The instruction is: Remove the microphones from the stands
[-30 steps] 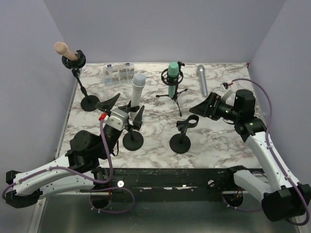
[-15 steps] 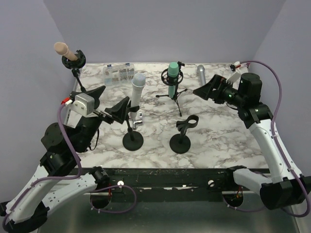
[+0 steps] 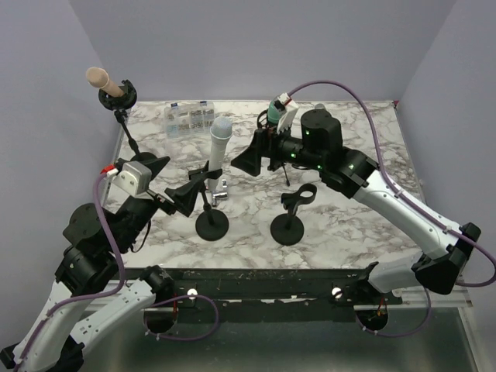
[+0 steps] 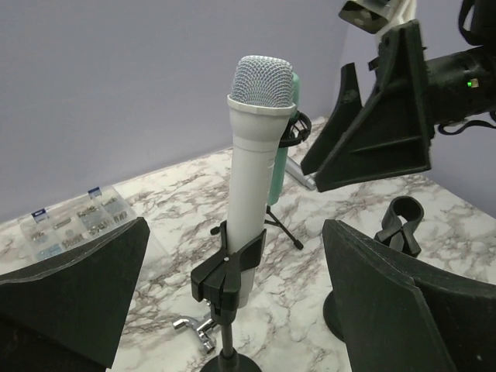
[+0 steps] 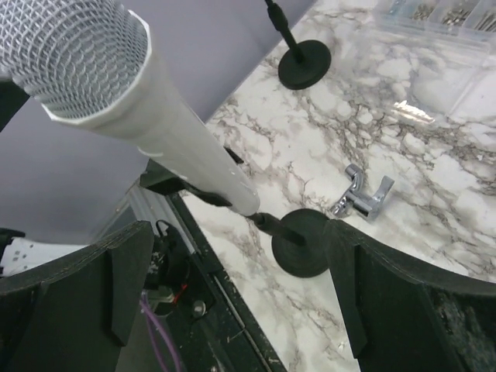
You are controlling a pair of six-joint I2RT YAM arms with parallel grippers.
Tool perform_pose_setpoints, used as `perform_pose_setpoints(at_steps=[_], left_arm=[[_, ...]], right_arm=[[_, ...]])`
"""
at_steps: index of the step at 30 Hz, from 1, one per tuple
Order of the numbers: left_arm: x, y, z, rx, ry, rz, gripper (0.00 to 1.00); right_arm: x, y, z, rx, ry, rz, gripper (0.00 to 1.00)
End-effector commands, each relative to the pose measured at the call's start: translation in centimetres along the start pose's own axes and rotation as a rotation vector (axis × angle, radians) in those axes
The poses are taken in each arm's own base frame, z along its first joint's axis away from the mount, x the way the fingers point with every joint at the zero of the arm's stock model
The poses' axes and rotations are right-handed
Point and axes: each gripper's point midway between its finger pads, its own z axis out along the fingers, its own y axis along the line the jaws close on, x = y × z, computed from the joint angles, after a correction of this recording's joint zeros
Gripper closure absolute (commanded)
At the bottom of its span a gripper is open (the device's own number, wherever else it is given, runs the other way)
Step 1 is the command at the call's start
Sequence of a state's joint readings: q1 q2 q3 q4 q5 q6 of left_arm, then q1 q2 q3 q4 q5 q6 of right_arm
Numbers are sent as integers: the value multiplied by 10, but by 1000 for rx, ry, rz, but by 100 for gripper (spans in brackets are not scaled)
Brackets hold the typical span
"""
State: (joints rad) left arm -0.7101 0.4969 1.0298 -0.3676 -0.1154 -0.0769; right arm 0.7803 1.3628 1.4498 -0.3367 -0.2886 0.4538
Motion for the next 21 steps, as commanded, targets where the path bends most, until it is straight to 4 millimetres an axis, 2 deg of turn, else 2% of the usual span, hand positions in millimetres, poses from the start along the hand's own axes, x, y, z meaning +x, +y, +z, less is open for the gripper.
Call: perform_pose_setpoints(at_steps=[1, 5, 8, 13, 18, 21], left_arm=[[12, -15, -9, 94, 30, -1, 2], [26, -15, -8, 90, 66, -12, 2], [28, -9, -8, 59, 67, -8, 1], [34, -1, -8, 22, 81, -1, 1], [59, -9, -11, 56, 113, -54, 1], [71, -10, -16, 62, 127, -80, 1]], right_arm=[[-23, 12, 20, 112, -124, -91, 0], [-33, 22, 27, 180, -234, -80, 0], [-38, 27, 32, 201, -280, -73, 1], [-38, 48, 40, 225, -335, -131, 4], [-34, 49, 47, 308, -366, -153, 9], [-30, 47, 54, 333, -366, -156, 16]])
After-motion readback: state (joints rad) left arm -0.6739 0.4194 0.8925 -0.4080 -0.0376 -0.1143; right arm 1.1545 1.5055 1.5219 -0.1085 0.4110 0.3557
